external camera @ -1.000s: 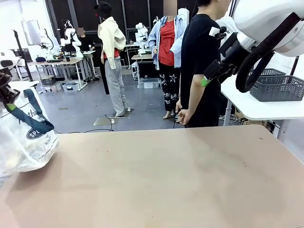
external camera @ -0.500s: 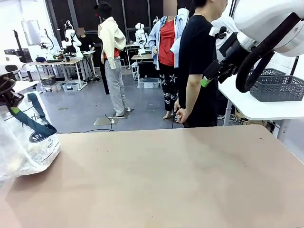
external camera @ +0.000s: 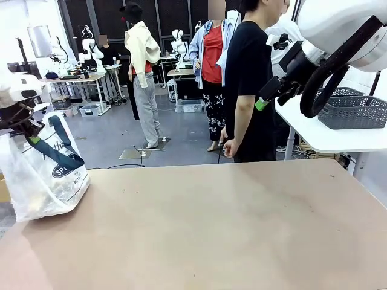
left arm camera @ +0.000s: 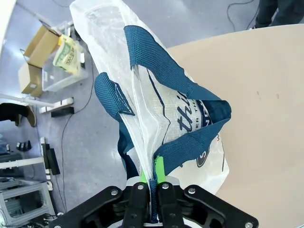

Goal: Transfer purchased items from the store into the shopping bag.
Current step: Move the Reusable shopping bag to the right side of the table.

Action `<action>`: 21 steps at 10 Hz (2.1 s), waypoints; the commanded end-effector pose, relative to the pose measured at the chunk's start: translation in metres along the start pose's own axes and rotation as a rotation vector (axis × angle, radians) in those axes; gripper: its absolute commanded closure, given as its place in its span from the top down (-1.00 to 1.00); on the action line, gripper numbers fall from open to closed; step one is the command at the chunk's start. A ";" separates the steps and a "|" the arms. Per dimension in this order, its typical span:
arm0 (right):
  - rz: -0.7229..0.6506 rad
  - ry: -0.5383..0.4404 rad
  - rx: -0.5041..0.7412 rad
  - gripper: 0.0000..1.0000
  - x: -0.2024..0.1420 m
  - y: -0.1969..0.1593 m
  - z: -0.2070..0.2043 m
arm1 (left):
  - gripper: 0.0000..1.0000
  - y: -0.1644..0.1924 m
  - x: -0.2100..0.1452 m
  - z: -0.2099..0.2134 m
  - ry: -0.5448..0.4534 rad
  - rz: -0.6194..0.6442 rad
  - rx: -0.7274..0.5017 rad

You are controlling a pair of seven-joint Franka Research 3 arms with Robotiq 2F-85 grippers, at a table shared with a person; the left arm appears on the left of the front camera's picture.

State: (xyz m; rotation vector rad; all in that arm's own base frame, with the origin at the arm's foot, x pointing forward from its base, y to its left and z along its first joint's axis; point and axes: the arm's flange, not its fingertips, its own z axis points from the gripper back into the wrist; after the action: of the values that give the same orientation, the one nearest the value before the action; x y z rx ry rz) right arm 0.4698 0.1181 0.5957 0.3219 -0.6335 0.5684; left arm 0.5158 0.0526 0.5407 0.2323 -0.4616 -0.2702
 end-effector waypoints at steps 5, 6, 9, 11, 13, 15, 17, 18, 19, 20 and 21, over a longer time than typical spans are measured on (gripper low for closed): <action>0.001 0.015 -0.010 1.00 -0.003 0.001 -0.001 | -1.00 -0.013 -0.019 0.014 0.050 -0.056 -0.056; 0.001 0.015 -0.010 1.00 -0.003 0.001 -0.001 | -1.00 -0.016 -0.022 0.011 0.086 -0.057 -0.069; 0.001 0.015 -0.010 1.00 -0.003 0.001 -0.001 | -1.00 -0.014 -0.024 0.009 0.148 -0.006 -0.139; 0.001 0.015 -0.010 1.00 -0.003 0.001 -0.001 | -1.00 -0.015 -0.023 0.012 0.157 -0.016 -0.137; 0.001 0.015 -0.010 1.00 -0.003 0.001 -0.001 | -1.00 -0.019 -0.026 0.005 0.139 0.004 -0.115; 0.001 0.015 -0.010 1.00 -0.003 0.001 -0.001 | -1.00 -0.019 -0.026 0.005 0.139 0.004 -0.115; 0.001 0.015 -0.010 1.00 -0.003 0.001 -0.001 | -1.00 -0.019 -0.026 0.005 0.139 0.004 -0.115; 0.001 0.015 -0.010 1.00 -0.003 0.001 -0.001 | -1.00 -0.019 -0.026 0.005 0.139 0.004 -0.115; 0.001 0.015 -0.010 1.00 -0.003 0.001 -0.001 | -1.00 -0.019 -0.025 0.006 0.144 0.006 -0.118; 0.001 0.015 -0.010 1.00 -0.003 0.001 -0.001 | -0.75 -0.019 -0.024 0.010 0.174 0.020 -0.149; 0.001 0.015 -0.010 1.00 -0.003 0.001 -0.001 | -0.35 -0.019 -0.021 0.014 0.183 0.011 -0.149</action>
State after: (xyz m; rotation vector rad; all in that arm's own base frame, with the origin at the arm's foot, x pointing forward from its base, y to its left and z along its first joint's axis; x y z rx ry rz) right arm 0.4698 0.1181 0.5957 0.3219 -0.6335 0.5684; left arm 0.4865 0.0412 0.5313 0.1247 -0.2845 -0.2680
